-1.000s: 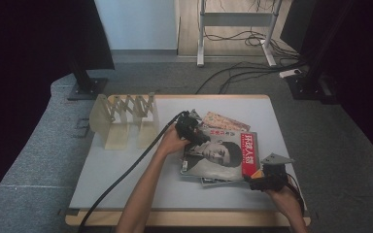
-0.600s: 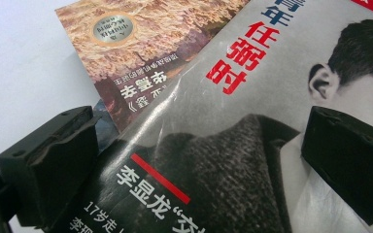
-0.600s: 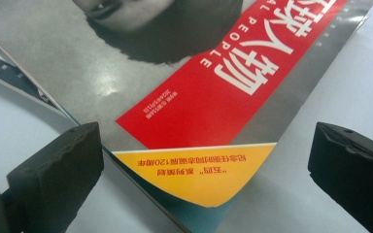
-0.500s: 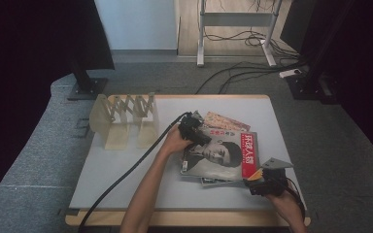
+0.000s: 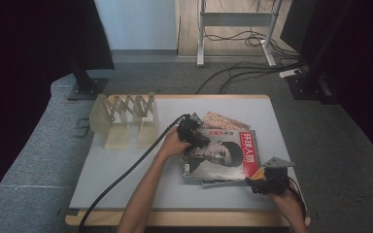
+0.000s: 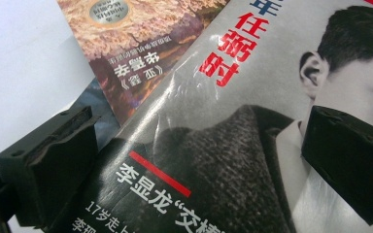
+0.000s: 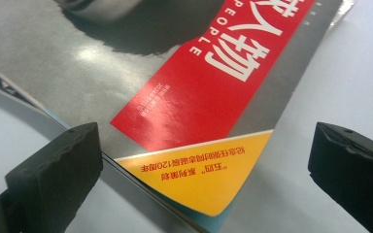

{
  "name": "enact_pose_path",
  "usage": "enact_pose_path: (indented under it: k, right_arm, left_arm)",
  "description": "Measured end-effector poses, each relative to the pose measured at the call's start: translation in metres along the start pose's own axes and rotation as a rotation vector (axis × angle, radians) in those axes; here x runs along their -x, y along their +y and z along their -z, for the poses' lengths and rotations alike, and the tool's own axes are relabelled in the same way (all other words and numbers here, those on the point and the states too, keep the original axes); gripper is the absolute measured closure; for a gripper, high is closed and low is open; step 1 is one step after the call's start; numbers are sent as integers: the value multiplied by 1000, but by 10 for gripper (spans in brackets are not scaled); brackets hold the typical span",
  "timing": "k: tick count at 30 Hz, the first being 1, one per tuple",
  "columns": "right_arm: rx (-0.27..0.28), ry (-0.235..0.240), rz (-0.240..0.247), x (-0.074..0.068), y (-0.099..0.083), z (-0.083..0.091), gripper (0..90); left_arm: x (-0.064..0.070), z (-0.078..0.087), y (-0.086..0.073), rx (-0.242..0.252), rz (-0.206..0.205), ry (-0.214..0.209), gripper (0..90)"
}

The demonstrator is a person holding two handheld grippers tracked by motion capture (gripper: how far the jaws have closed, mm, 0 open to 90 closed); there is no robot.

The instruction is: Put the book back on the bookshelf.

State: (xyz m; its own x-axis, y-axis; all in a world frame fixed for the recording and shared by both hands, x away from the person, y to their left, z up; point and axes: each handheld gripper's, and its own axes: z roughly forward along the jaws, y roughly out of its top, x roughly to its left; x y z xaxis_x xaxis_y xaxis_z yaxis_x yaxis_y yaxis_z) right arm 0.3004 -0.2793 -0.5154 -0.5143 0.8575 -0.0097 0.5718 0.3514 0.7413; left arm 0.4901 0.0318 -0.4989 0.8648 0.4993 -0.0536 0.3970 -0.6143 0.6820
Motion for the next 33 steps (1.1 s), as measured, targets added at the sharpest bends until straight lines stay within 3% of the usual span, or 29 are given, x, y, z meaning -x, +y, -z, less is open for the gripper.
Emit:
enact_pose_path:
  k: [8, 11, 33]
  right_arm:
    - [-2, -35, -3, 6, 2, -1, 0]
    - [-2, -24, -15, 9, 3, -2, 0]
    - [1, -73, -52, 30, 14, -12, 0]
  left_arm:
    - [2, 9, -8, -15, 7, 5, 0]
    - [3, 11, -12, -11, 13, 6, 0]
    - [14, 33, -35, -42, 48, 12, 0]
